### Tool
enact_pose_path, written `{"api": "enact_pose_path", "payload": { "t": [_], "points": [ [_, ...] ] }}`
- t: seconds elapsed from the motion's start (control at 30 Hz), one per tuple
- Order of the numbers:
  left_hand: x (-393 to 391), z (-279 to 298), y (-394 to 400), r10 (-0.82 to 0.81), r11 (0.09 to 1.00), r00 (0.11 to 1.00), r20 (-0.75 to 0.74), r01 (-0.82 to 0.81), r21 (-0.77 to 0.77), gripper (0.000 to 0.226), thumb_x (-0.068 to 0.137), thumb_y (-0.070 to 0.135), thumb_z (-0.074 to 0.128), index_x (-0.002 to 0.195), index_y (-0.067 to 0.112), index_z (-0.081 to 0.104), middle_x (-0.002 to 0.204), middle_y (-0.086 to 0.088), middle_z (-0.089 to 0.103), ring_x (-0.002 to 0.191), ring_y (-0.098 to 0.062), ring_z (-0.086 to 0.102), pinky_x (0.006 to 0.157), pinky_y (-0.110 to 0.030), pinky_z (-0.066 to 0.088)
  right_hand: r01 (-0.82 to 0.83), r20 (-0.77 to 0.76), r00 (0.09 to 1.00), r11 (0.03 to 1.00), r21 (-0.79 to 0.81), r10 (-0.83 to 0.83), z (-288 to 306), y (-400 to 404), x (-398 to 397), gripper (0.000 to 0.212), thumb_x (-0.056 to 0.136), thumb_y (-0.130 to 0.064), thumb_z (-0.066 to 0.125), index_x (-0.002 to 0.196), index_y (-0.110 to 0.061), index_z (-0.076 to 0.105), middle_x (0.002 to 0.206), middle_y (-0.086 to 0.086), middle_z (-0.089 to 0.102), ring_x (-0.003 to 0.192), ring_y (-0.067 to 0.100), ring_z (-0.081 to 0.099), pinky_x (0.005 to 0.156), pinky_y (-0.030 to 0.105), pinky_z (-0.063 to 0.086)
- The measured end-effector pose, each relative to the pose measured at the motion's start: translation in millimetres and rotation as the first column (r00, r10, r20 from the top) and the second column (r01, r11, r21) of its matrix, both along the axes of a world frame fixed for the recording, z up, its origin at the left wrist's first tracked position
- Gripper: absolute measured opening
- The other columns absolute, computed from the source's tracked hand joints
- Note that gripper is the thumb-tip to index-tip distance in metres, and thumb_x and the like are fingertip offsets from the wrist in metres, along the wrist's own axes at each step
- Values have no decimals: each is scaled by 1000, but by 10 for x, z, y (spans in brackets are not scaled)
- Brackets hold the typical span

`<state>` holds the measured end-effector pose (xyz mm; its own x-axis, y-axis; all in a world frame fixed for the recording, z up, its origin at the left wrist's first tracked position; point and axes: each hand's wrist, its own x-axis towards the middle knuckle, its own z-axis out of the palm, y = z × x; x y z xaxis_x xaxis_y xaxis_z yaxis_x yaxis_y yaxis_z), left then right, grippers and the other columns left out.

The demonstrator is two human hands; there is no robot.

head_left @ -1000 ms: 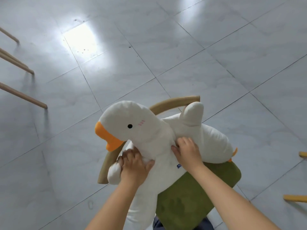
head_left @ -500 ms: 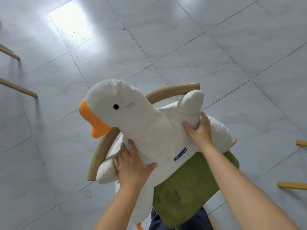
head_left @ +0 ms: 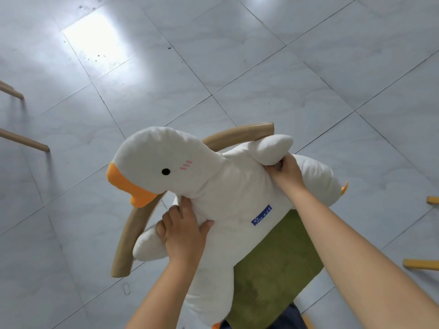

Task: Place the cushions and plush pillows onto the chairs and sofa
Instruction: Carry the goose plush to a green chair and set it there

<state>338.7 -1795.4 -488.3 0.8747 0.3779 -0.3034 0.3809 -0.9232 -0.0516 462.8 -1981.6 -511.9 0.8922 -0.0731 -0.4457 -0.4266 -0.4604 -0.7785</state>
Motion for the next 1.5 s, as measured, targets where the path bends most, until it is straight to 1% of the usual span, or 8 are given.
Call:
{"api": "enact_pose_path", "payload": {
  "t": [0.3,0.63,0.9,1.0,1.1,1.17,1.37,1.5],
  "points": [
    [-36,198,55,-3,999,999,-39,1,-54,83,83,62,37,143,27,-7,112,-13,49,104,-27,48,85,-34,39,-86,24,995,974,-212,93,74,-46,-109,32,92,-17,41,61,-10,40,67,8,50,72,27,46,61,31,30],
    [-163,-95,161,-41,999,995,93,41,-7,87,56,45,77,123,8,35,81,-28,62,73,-41,61,70,-49,52,-38,52,998,992,-121,45,-90,96,-308,26,88,-27,49,87,-2,54,93,19,57,88,32,53,75,39,44],
    [-597,-321,89,-182,970,920,347,225,-88,66,88,60,8,142,24,7,142,-17,12,140,-25,-5,113,-28,-13,-142,457,802,866,-480,385,-344,482,-994,54,93,-54,12,129,-19,34,139,11,23,137,30,11,114,50,9],
    [-520,-589,215,-249,968,945,213,251,20,75,90,56,4,127,0,36,130,-31,37,123,-41,31,114,-35,5,-268,331,804,798,-540,494,-580,647,-867,56,93,-54,4,133,-25,31,144,6,31,143,18,-1,113,40,-11],
    [-284,-681,218,-203,979,975,95,199,48,61,91,46,38,96,-10,61,85,-32,68,79,-40,66,78,-43,48,-365,182,833,766,-529,522,-658,789,-672,62,92,-53,-2,132,-23,35,138,11,50,132,29,23,112,54,9],
    [-286,-649,163,-184,983,958,218,177,52,57,80,38,60,105,-12,54,97,-36,64,94,-43,58,87,-48,36,-392,185,835,795,-463,519,-526,742,-616,68,88,-58,3,137,-22,34,147,10,37,139,29,20,111,58,10],
    [-1088,-610,6,-168,943,935,311,245,-227,68,88,59,8,143,21,0,151,-15,-1,141,-24,-5,113,-28,-12,11,470,870,949,-315,146,-572,36,-1008,53,92,-56,17,128,-19,31,145,8,27,132,27,16,114,40,9],
    [-1447,-910,56,-131,978,973,189,159,-136,84,81,70,20,143,16,3,148,-22,2,137,-32,7,110,-48,20,-42,100,990,901,-431,95,-756,-239,-846,77,76,-73,9,142,-33,13,156,9,-2,142,31,-11,112,51,-14]
  ]
}}
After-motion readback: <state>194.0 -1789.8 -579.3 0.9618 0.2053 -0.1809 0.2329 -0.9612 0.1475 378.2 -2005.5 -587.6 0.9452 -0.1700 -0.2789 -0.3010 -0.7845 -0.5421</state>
